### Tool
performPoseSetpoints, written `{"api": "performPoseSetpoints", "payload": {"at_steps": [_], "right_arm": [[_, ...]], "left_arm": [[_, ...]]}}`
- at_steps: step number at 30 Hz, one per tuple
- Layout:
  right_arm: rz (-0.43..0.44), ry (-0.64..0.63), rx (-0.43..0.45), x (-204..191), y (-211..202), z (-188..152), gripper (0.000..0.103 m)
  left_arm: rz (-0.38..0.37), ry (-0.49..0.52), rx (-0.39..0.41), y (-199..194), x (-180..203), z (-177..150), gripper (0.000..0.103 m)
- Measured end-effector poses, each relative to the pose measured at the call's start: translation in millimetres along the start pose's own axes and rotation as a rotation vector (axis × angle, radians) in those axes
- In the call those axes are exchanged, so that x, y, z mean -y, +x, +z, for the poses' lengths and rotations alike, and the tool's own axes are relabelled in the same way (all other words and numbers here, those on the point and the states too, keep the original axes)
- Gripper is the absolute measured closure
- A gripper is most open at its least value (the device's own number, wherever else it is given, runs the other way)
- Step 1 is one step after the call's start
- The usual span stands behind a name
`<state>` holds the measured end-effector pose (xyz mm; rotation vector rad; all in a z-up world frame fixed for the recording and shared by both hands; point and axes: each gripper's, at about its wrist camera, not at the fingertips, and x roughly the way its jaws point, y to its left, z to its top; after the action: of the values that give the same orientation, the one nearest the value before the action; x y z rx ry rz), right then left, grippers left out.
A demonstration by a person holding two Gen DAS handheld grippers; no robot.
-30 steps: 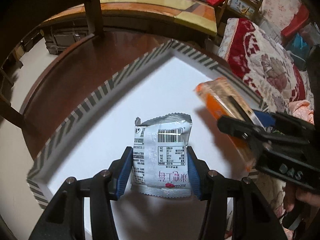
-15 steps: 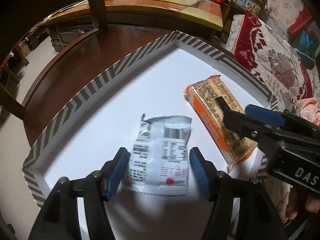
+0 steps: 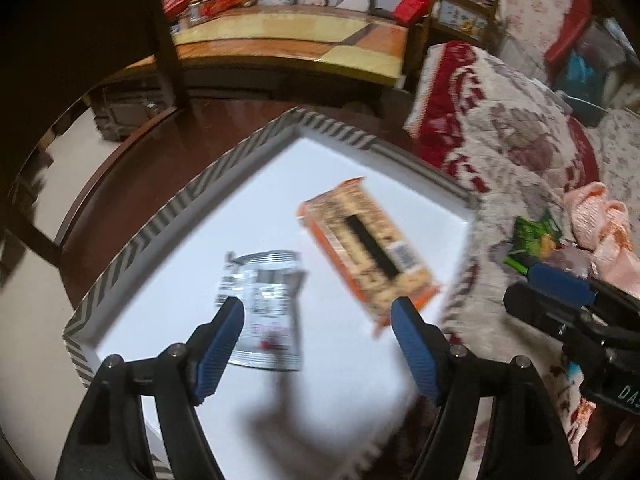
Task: Organize snacks
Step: 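Move both open grippers back to the snack pile on the blanket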
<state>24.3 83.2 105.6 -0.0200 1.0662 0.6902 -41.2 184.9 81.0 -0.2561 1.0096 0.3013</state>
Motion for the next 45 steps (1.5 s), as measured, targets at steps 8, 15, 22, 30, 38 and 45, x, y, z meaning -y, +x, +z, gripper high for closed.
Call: {"api": "performPoseSetpoints", "payload": {"at_steps": [8, 15, 22, 30, 38, 45], "right_arm": [[-0.063, 0.088, 0.051, 50, -50, -32, 0.048], [-0.141, 0.166, 0.078, 98, -86, -56, 0.048], [-0.174, 0.246, 0.08, 132, -100, -73, 0.048], [-0.194, 0.28, 0.085, 154, -113, -89, 0.048], [-0.178, 0.317, 0.099, 169, -119, -97, 0.048], [-0.152, 0.379, 0.125, 187, -124, -102, 0.048]], "left_arm": [[-0.066, 0.07, 0.009, -12, 46, -3, 0.018], [-0.11, 0.12, -0.007, -13, 85, -5, 0.018], [-0.171, 0.146, -0.035, -6, 120, -1, 0.017], [-0.248, 0.207, -0.052, 3, 169, 4, 0.016], [-0.273, 0.306, -0.066, 27, 224, 7, 0.016], [-0.279, 0.356, -0.107, 60, 246, 8, 0.033]]}}
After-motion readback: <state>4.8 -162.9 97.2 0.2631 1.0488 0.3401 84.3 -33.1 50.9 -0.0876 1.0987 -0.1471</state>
